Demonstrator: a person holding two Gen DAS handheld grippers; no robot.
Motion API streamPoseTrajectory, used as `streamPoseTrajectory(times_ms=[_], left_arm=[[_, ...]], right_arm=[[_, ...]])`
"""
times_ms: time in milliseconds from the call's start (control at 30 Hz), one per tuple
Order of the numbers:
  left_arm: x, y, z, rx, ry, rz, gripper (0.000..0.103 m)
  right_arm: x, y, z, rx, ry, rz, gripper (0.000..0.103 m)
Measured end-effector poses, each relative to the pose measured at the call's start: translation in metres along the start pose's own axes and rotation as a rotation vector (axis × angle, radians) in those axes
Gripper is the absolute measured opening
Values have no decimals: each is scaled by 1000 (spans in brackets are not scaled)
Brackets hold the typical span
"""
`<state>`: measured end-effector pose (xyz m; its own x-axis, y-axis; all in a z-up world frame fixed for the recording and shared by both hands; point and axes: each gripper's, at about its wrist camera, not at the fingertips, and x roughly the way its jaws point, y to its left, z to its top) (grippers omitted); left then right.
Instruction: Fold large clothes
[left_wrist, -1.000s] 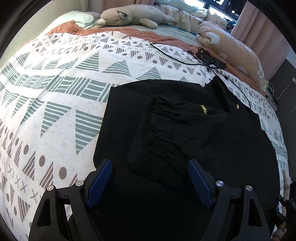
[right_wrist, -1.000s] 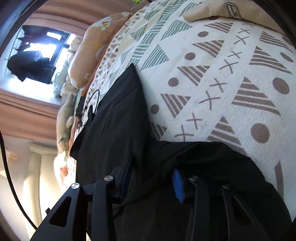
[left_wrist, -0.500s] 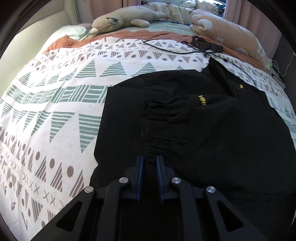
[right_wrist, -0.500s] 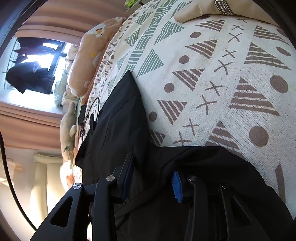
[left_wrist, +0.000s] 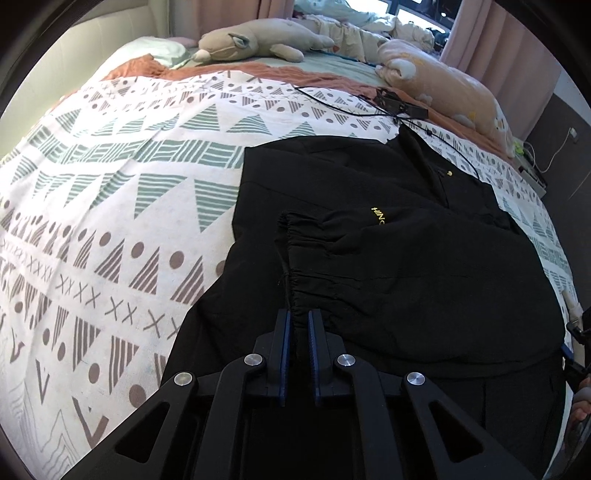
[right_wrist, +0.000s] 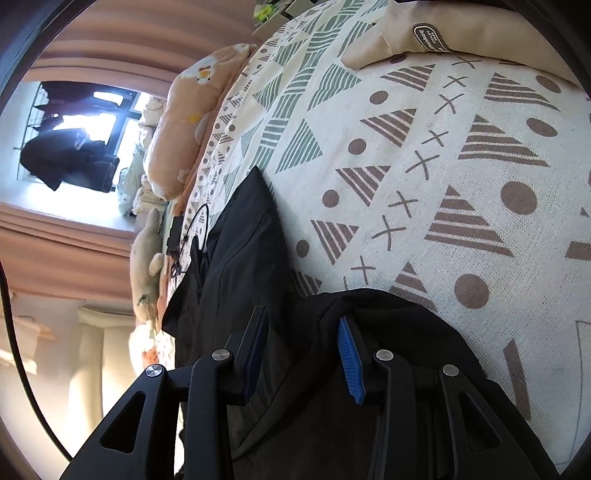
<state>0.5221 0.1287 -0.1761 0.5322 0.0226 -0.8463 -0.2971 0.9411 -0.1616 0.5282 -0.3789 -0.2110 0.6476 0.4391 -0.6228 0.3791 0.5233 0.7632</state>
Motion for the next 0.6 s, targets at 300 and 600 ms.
streamPoseTrajectory(times_ms=[300, 600], left_arm=[[0, 26, -10, -161, 24, 22, 19], [-44, 42, -33, -201, -69, -53, 79]], right_arm=[[-4, 18, -3, -119, -4, -82, 41], [-32, 36, -23, -275, -38, -183, 63]])
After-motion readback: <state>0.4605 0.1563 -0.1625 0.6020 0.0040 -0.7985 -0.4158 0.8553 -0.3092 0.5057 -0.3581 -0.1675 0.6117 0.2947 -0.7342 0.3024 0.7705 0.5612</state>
